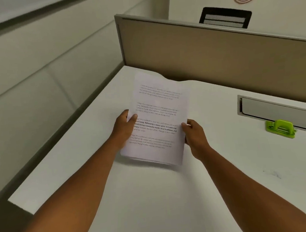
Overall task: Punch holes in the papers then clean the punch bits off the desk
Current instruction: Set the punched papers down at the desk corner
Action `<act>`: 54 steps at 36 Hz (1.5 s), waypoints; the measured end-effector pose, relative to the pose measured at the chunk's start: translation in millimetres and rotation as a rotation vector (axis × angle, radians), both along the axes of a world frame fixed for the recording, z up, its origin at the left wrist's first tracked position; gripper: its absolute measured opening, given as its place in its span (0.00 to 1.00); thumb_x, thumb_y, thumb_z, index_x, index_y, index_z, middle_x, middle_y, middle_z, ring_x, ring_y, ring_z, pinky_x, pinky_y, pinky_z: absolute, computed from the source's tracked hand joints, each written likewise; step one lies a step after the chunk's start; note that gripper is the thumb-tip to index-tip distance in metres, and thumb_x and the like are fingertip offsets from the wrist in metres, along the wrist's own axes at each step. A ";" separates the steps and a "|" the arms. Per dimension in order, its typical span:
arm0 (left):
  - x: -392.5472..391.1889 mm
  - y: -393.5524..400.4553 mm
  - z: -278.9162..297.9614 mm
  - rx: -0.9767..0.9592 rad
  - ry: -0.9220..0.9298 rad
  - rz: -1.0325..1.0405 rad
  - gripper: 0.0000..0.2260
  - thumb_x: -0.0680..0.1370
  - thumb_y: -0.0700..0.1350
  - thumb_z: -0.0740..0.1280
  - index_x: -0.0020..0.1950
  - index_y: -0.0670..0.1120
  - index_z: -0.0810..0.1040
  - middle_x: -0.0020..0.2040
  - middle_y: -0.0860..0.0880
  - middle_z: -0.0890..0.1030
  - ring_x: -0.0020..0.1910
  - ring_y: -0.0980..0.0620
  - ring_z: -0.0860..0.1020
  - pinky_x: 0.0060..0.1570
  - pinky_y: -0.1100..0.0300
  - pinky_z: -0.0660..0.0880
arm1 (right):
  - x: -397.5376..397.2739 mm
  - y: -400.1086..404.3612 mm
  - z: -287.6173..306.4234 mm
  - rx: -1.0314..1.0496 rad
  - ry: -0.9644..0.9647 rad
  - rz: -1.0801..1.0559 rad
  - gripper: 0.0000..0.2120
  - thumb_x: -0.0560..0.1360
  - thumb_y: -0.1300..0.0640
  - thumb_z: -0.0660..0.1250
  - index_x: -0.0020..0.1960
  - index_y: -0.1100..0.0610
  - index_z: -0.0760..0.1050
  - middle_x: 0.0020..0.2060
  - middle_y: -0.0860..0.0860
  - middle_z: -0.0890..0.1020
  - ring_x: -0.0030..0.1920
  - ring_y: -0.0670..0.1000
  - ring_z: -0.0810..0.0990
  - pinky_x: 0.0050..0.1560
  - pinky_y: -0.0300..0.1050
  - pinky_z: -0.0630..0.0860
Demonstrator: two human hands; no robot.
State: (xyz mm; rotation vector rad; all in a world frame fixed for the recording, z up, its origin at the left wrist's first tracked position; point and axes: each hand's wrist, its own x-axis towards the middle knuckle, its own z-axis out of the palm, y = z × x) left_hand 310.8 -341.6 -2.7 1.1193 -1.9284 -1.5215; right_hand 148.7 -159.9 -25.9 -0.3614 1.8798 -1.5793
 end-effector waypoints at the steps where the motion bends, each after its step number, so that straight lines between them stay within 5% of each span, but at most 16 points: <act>1: 4.4 -5.0 0.4 -0.013 0.018 0.002 0.11 0.83 0.47 0.60 0.64 0.47 0.74 0.59 0.50 0.80 0.56 0.52 0.80 0.53 0.60 0.77 | 1.6 -8.0 2.8 -0.008 0.054 0.000 0.10 0.81 0.54 0.60 0.59 0.54 0.75 0.53 0.50 0.82 0.54 0.54 0.82 0.55 0.55 0.80; 6: 15.3 -28.5 8.2 -0.094 0.085 0.038 0.11 0.83 0.48 0.61 0.63 0.46 0.74 0.56 0.51 0.81 0.51 0.57 0.80 0.39 0.71 0.77 | 11.2 -43.4 20.7 -0.085 0.309 -0.024 0.09 0.82 0.53 0.59 0.58 0.54 0.73 0.52 0.48 0.80 0.52 0.50 0.81 0.49 0.45 0.80; 13: 14.0 -45.6 4.6 -0.091 0.229 0.070 0.09 0.82 0.50 0.61 0.61 0.49 0.72 0.56 0.48 0.80 0.53 0.50 0.81 0.44 0.61 0.81 | 28.8 -68.4 23.2 -0.164 0.455 -0.026 0.08 0.83 0.55 0.56 0.60 0.54 0.69 0.49 0.40 0.78 0.48 0.42 0.80 0.46 0.38 0.79; 20: 12.5 -41.4 -17.6 -0.052 0.278 0.103 0.14 0.82 0.50 0.62 0.66 0.54 0.67 0.60 0.50 0.77 0.58 0.53 0.78 0.48 0.61 0.81 | 44.1 -77.0 5.2 -0.130 0.478 0.003 0.08 0.84 0.55 0.54 0.62 0.51 0.67 0.52 0.41 0.77 0.50 0.37 0.78 0.41 0.29 0.76; 25: 8.2 -37.9 -32.3 -0.104 0.188 0.143 0.15 0.84 0.51 0.56 0.70 0.51 0.66 0.60 0.50 0.76 0.55 0.54 0.78 0.46 0.62 0.81 | 49.2 -84.5 0.8 -0.083 0.487 -0.015 0.07 0.84 0.55 0.52 0.59 0.48 0.65 0.54 0.46 0.78 0.51 0.44 0.79 0.39 0.31 0.76; 31: 4.3 -67.5 -14.1 -0.276 0.082 0.237 0.08 0.84 0.48 0.55 0.59 0.45 0.69 0.51 0.48 0.78 0.46 0.50 0.79 0.35 0.69 0.74 | 44.8 -105.6 9.8 -0.025 0.521 -0.017 0.07 0.84 0.54 0.52 0.58 0.51 0.67 0.50 0.46 0.79 0.48 0.45 0.80 0.43 0.38 0.78; 35: 12.0 -102.3 -4.8 -0.328 -0.040 0.253 0.13 0.84 0.45 0.58 0.65 0.41 0.70 0.59 0.44 0.78 0.55 0.46 0.77 0.43 0.75 0.70 | 42.9 -122.3 6.5 0.029 0.401 0.065 0.12 0.81 0.47 0.58 0.59 0.53 0.72 0.52 0.48 0.81 0.50 0.49 0.81 0.48 0.46 0.81; 38: 21.4 -128.9 -5.5 -0.270 -0.134 0.237 0.17 0.83 0.47 0.61 0.70 0.43 0.69 0.67 0.44 0.75 0.65 0.44 0.74 0.58 0.59 0.71 | 46.7 -136.6 2.1 0.105 0.215 0.125 0.09 0.79 0.53 0.62 0.57 0.54 0.75 0.51 0.51 0.83 0.49 0.53 0.83 0.48 0.52 0.83; 42: 30.9 -153.8 -16.5 -0.249 -0.225 0.200 0.15 0.81 0.47 0.64 0.66 0.43 0.73 0.63 0.44 0.78 0.60 0.43 0.77 0.57 0.52 0.76 | 56.9 -151.8 -7.5 0.130 -0.086 0.158 0.09 0.79 0.60 0.64 0.58 0.59 0.77 0.52 0.55 0.84 0.46 0.56 0.85 0.46 0.54 0.84; 47: 38.4 -173.5 -33.1 -0.200 -0.350 0.179 0.18 0.80 0.46 0.67 0.67 0.41 0.73 0.63 0.42 0.78 0.60 0.42 0.78 0.57 0.50 0.77 | 66.3 -163.1 -16.9 0.151 -0.179 0.116 0.04 0.76 0.63 0.67 0.51 0.62 0.76 0.50 0.54 0.84 0.45 0.55 0.86 0.44 0.50 0.84; 51: 42.3 -185.4 -44.0 -0.175 -0.378 0.184 0.16 0.80 0.45 0.67 0.65 0.40 0.75 0.59 0.42 0.80 0.56 0.42 0.79 0.48 0.55 0.75 | 70.3 -173.8 -23.2 0.169 -0.215 0.118 0.06 0.78 0.63 0.65 0.49 0.67 0.74 0.48 0.55 0.84 0.44 0.55 0.86 0.44 0.49 0.84; 54: 42.6 -195.9 -50.0 -0.181 -0.412 0.202 0.13 0.82 0.44 0.64 0.63 0.40 0.77 0.58 0.42 0.81 0.55 0.42 0.79 0.49 0.53 0.76 | 71.3 -182.5 -26.5 0.189 -0.199 0.137 0.05 0.78 0.63 0.64 0.45 0.63 0.73 0.48 0.55 0.84 0.43 0.55 0.85 0.44 0.50 0.84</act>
